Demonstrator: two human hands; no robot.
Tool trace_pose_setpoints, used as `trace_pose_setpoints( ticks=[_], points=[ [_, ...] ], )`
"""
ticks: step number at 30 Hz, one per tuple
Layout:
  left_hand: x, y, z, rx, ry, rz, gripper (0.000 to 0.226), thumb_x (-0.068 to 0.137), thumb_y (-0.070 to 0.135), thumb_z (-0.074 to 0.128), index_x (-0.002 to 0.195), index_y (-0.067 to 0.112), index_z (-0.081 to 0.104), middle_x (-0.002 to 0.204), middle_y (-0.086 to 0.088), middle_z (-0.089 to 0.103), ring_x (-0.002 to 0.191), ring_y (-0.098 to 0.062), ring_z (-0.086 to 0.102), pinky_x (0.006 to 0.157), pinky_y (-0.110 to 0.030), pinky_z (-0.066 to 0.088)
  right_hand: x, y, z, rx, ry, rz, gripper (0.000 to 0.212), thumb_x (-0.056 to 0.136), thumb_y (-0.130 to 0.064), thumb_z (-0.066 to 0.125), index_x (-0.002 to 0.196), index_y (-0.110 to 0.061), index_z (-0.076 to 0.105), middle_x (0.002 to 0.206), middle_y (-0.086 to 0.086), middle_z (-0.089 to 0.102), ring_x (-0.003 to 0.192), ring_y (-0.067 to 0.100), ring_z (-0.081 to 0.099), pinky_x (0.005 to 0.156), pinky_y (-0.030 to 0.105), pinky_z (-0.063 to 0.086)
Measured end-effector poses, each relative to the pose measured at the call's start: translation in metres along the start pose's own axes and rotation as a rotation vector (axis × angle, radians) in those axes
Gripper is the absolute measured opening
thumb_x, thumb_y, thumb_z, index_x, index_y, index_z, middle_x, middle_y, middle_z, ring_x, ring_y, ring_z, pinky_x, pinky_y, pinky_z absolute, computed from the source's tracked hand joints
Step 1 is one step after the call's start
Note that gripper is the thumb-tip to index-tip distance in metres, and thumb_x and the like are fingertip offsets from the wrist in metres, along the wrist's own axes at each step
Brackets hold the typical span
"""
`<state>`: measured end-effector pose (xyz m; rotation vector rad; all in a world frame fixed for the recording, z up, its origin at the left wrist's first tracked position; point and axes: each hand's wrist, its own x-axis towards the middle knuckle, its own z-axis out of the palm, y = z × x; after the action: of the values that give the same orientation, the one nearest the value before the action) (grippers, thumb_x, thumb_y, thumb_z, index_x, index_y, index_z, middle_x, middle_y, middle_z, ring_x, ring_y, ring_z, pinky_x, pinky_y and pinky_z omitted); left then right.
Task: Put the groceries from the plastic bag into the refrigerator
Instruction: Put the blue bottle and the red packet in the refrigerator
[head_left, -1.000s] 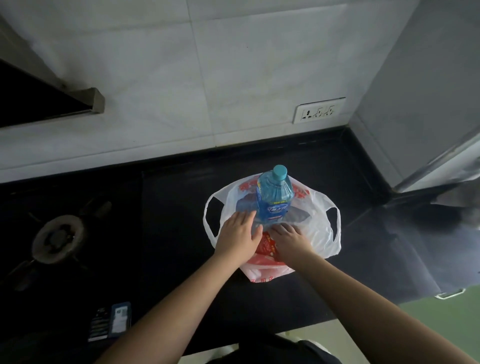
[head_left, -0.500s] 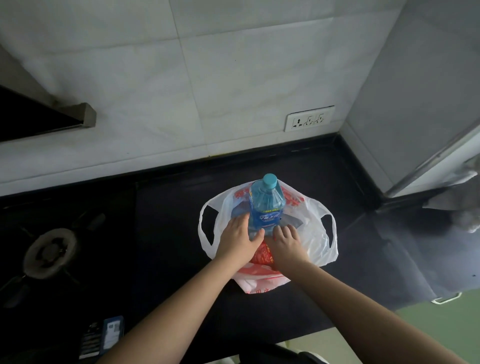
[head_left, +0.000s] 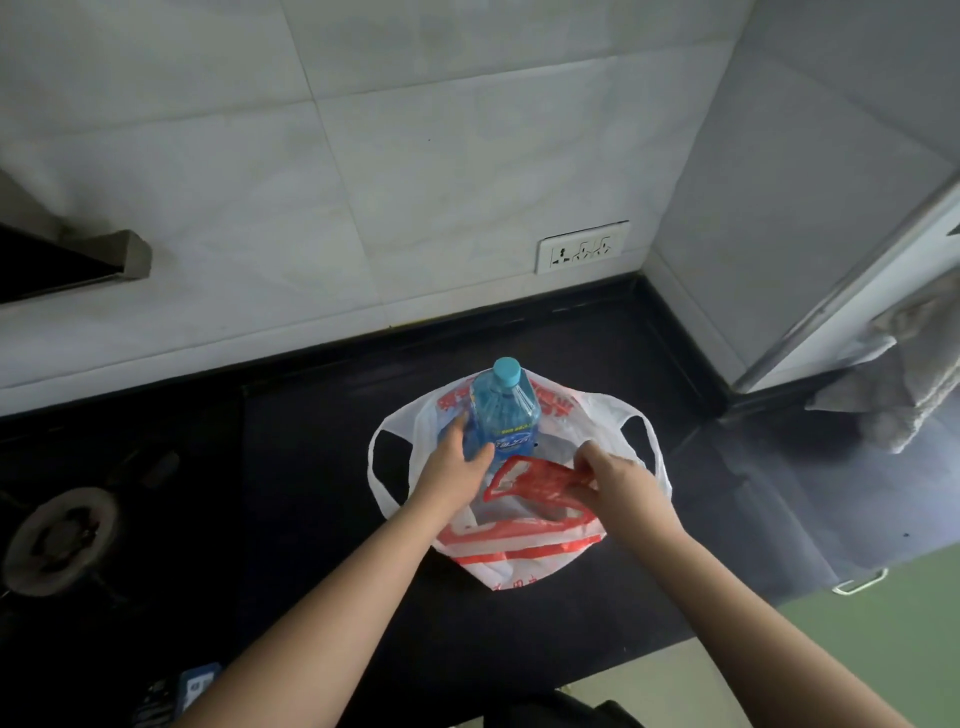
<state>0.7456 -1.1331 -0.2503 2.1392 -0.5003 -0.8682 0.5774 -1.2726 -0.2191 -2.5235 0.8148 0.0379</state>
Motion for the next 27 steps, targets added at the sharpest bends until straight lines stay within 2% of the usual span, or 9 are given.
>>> trace_pose_setpoints(
  ticks=[3, 5, 8, 12, 14, 15, 20, 23, 27],
  points=[
    [-0.001, -0.003, 0.010, -0.109, 0.032, 0.016, 0.064, 0.095, 0.036, 0.058, 0.149, 0.036, 0.023, 0.152, 0.004, 0.037, 0.131, -0.016, 0.049, 0.085, -0.021, 0.047, -0.008, 0.003, -0.013, 0.155, 0.075, 0.035, 0.027, 0.084, -0.022, 0.073, 0.086, -0.027, 0.047, 0.080, -0.011, 0.062, 0.071, 0.009, 0.060, 0.055, 0.008, 0.036],
    [-0.001, -0.004, 0.018, -0.218, 0.055, -0.006, 0.070, 0.092, 0.032, 0.064, 0.148, 0.037, 0.022, 0.151, 0.004, 0.038, 0.129, -0.015, 0.050, 0.077, -0.015, 0.045, -0.012, 0.005, -0.017, 0.243, 0.123, 0.073, 0.028, 0.083, -0.019, 0.074, 0.087, -0.026, 0.048, 0.078, -0.013, 0.060, 0.070, 0.007, 0.059, 0.053, 0.006, 0.037],
    [-0.003, 0.000, 0.029, -0.282, 0.123, -0.016, 0.079, 0.085, 0.030, 0.073, 0.147, 0.035, 0.024, 0.149, 0.002, 0.040, 0.129, -0.017, 0.050, 0.088, -0.026, 0.049, -0.015, 0.009, -0.019, 0.458, 0.157, 0.200, 0.022, 0.084, -0.023, 0.073, 0.094, -0.022, 0.053, 0.082, -0.017, 0.061, 0.072, -0.002, 0.060, 0.055, 0.009, 0.044],
    [0.001, 0.008, 0.035, -0.198, 0.191, 0.040, 0.088, 0.081, 0.033, 0.077, 0.149, 0.029, 0.022, 0.146, 0.002, 0.043, 0.132, -0.018, 0.046, 0.094, -0.028, 0.043, -0.017, 0.016, -0.017, 0.626, 0.148, 0.288, 0.023, 0.085, -0.027, 0.071, 0.103, -0.020, 0.059, 0.095, -0.011, 0.068, 0.079, 0.001, 0.066, 0.059, 0.013, 0.054],
    [0.009, 0.008, 0.031, -0.142, 0.179, 0.043, 0.097, 0.074, 0.043, 0.081, 0.149, 0.034, 0.021, 0.146, 0.001, 0.045, 0.132, -0.021, 0.047, 0.103, -0.039, 0.046, -0.017, 0.019, -0.014, 0.664, 0.139, 0.314, 0.023, 0.085, -0.028, 0.070, 0.105, -0.020, 0.060, 0.097, -0.010, 0.068, 0.079, 0.000, 0.065, 0.056, 0.011, 0.053],
    [0.012, 0.009, 0.027, -0.110, 0.154, 0.029, 0.099, 0.070, 0.046, 0.082, 0.148, 0.035, 0.022, 0.145, 0.001, 0.047, 0.131, -0.022, 0.048, 0.103, -0.044, 0.047, -0.018, 0.021, -0.013, 0.674, 0.135, 0.324, 0.024, 0.086, -0.029, 0.070, 0.106, -0.020, 0.060, 0.098, -0.010, 0.068, 0.078, 0.000, 0.065, 0.054, 0.011, 0.052],
    [0.025, 0.016, 0.004, -0.012, 0.093, 0.064, 0.096, 0.064, 0.035, 0.090, 0.142, 0.025, 0.035, 0.141, 0.001, 0.054, 0.127, -0.022, 0.053, 0.099, -0.040, 0.048, -0.014, 0.030, -0.012, 0.659, 0.135, 0.355, 0.024, 0.087, -0.031, 0.069, 0.105, -0.020, 0.059, 0.099, -0.008, 0.068, 0.079, 0.003, 0.066, 0.056, 0.012, 0.053],
    [0.030, 0.016, -0.006, 0.015, 0.062, 0.097, 0.097, 0.060, 0.031, 0.093, 0.140, 0.026, 0.038, 0.139, 0.002, 0.054, 0.126, -0.020, 0.052, 0.101, -0.043, 0.049, -0.011, 0.035, -0.011, 0.640, 0.140, 0.364, 0.023, 0.087, -0.031, 0.069, 0.105, -0.019, 0.059, 0.099, -0.006, 0.069, 0.082, 0.008, 0.069, 0.061, 0.017, 0.056],
    [0.043, 0.018, -0.020, 0.046, -0.060, 0.141, 0.108, 0.050, 0.032, 0.096, 0.141, 0.029, 0.039, 0.134, 0.009, 0.055, 0.126, -0.016, 0.051, 0.105, -0.042, 0.045, -0.007, 0.037, -0.012, 0.633, 0.151, 0.376, 0.023, 0.087, -0.030, 0.069, 0.105, -0.019, 0.059, 0.099, -0.006, 0.068, 0.082, 0.009, 0.068, 0.059, 0.015, 0.053]
  ],
)
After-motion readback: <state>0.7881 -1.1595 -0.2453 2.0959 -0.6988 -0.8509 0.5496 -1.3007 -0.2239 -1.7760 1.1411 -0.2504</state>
